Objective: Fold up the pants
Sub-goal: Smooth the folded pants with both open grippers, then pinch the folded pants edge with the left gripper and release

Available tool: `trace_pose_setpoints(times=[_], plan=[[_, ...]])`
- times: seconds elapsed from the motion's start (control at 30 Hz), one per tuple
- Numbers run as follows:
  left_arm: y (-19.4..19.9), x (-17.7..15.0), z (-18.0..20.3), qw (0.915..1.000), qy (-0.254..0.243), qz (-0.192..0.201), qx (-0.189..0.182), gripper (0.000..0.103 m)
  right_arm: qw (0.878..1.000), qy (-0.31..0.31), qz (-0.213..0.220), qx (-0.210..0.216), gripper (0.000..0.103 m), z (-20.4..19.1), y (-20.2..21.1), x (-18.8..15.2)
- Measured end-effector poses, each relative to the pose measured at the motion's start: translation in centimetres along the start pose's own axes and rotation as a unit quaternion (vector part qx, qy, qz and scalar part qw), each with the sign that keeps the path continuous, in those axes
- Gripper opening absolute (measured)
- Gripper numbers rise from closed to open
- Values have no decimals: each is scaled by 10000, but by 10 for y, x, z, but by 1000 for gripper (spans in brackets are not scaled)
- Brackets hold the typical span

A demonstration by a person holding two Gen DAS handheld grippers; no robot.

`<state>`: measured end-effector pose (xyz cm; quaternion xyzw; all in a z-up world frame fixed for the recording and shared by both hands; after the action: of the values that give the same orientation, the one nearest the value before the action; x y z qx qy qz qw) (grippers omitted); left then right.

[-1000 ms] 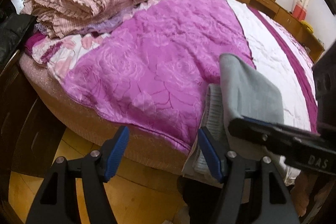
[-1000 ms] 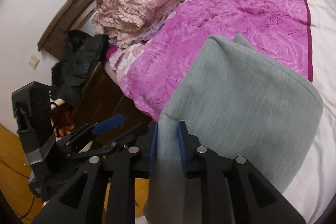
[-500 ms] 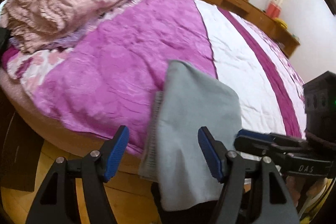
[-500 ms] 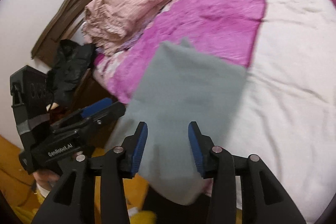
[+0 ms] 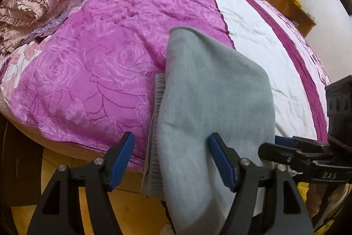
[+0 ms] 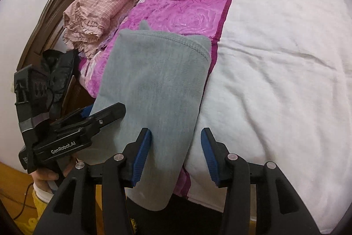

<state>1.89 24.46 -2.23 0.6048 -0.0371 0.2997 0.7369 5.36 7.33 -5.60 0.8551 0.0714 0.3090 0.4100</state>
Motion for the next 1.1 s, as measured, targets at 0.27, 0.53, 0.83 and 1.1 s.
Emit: trace_pose_setpoints(times=[0.27,0.53,0.83,1.1], plan=[[-1,0,-3,9999,96,-50,-82,76,9998,-41,63,177,47,5,-7,-3],[28,-3,1,9990,-17,390,219,75,9999,32,69,74,47,3,3,-2],[28,-8,-5,9990,262,373,-10,49,9992,246,269,-189,47,-4,14,3],[33,2,-10,9942,726,509,-613,11,9951,696,550,-438,47,-20,26,14]])
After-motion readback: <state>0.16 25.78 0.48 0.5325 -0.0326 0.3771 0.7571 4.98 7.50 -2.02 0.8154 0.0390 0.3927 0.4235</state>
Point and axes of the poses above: each gripper's, at about its wrist camera, not at the fingertips, and y roughly against the way its jaws point, z to its right, x to its top, the point moved 5 cm from there along -y, roughly the way its jaws point, and after that the axes turned 13 degrees about y, right-handed, at the moved point
